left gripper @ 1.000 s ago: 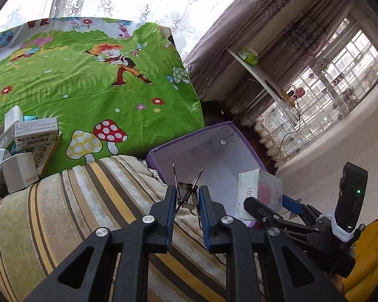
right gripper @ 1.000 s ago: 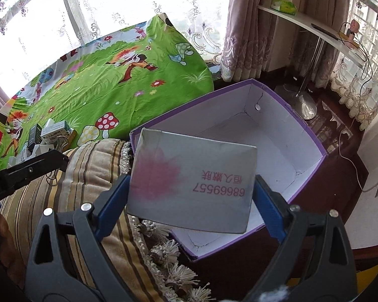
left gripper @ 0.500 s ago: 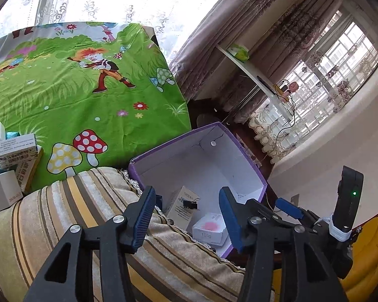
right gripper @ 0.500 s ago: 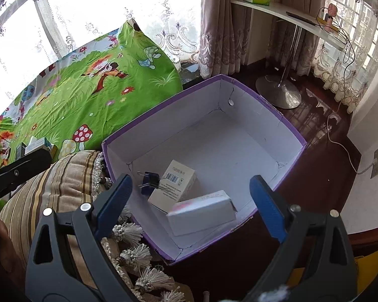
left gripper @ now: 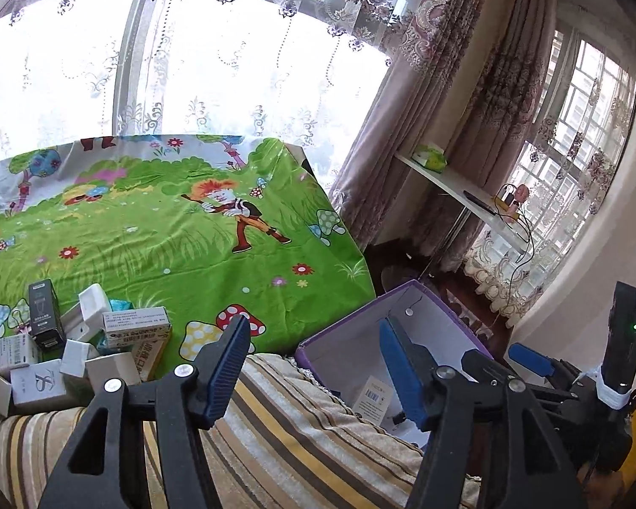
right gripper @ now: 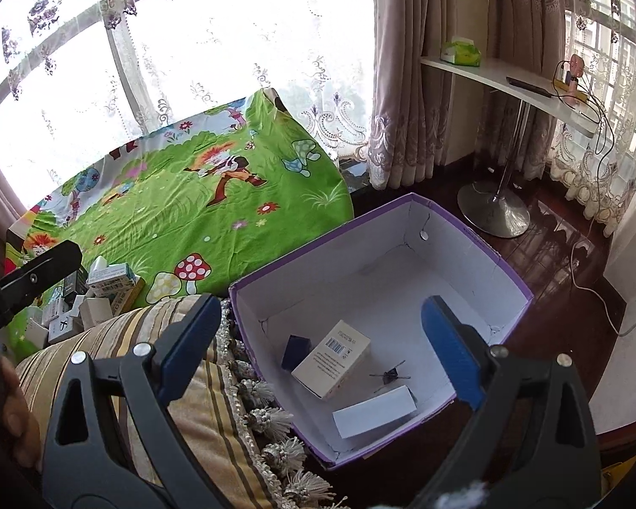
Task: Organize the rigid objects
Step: 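Move both open tools back to the pile of boxes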
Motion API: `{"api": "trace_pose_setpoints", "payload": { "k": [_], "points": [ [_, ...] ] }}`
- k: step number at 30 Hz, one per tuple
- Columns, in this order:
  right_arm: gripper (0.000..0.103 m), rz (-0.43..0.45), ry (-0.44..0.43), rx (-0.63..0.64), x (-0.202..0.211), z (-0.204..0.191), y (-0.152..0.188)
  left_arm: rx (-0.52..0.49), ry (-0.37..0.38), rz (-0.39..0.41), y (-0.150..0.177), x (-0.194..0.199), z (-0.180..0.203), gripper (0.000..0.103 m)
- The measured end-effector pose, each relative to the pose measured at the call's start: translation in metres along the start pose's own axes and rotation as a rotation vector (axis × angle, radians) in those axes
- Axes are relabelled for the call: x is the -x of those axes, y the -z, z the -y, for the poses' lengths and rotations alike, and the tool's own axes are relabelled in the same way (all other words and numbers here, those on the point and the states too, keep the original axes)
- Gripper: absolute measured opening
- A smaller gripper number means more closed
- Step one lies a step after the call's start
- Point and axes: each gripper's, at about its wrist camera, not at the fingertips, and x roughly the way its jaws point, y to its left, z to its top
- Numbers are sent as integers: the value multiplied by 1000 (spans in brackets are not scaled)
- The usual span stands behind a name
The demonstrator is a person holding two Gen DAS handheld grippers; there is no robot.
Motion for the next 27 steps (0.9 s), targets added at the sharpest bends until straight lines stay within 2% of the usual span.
{"api": "trace_pose_setpoints", "payload": {
  "k": [4,9,16,21,27],
  "points": [
    [97,3,-42,78,2,-26,-2,2,-30,-8,1,12,-22,64],
    [97,-22,-167,123,3,-51,1,43,-10,-4,5,30,-50,65],
    [97,-35,-174,198,3,-82,2,162,-53,22,12,62,-108,65],
    [97,-61,-212,217,1,-97,3,267,-126,48,24,93,-158,65],
    [97,-96,-204,240,-8,-112,2,365,-191,78,39,124,-209,66]
  ]
}}
